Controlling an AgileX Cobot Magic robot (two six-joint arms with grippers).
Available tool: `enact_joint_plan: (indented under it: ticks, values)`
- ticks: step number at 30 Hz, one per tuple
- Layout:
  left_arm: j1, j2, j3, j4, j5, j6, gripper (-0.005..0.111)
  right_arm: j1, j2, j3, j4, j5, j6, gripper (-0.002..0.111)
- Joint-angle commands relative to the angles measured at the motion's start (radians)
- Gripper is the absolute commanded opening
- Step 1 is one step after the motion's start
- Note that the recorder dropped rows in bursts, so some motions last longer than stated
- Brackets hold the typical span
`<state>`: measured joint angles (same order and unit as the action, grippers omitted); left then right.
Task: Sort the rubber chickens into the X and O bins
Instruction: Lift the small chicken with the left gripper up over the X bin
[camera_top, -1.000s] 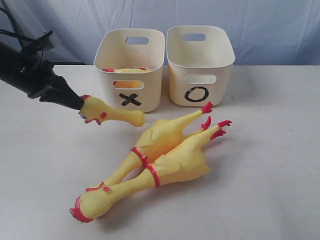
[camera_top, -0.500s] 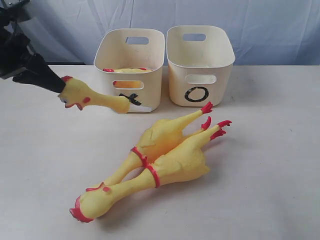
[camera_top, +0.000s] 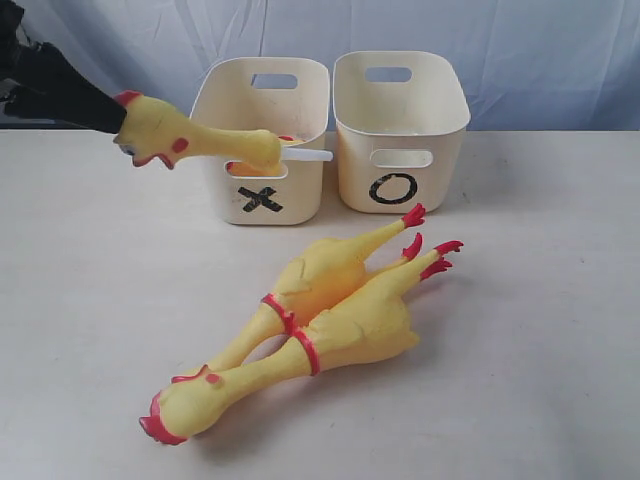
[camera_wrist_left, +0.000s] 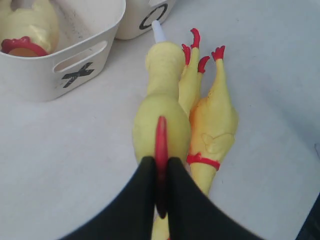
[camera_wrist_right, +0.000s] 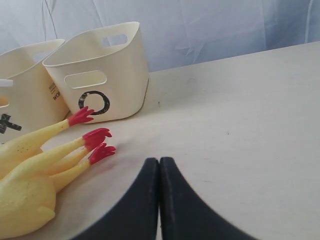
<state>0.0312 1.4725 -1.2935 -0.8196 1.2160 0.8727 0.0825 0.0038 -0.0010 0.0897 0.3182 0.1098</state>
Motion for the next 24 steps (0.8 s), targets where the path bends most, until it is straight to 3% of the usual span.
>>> enact_joint_plan:
  ticks: [1, 17, 24]
  values:
    - [-0.002, -0.011, -0.003, -0.04, 0.005, 0.026, 0.0, 0.002, -0.004, 0.001, -0.001, -0.01, -0.005, -0.001]
    - [-0.002, -0.011, -0.003, -0.07, -0.076, 0.054, 0.0, 0.002, -0.004, 0.001, -0.001, -0.01, -0.005, -0.001]
    - [-0.002, -0.011, -0.003, -0.139, -0.214, 0.073, 0.0, 0.002, -0.004, 0.001, -0.001, -0.01, -0.005, -0.001]
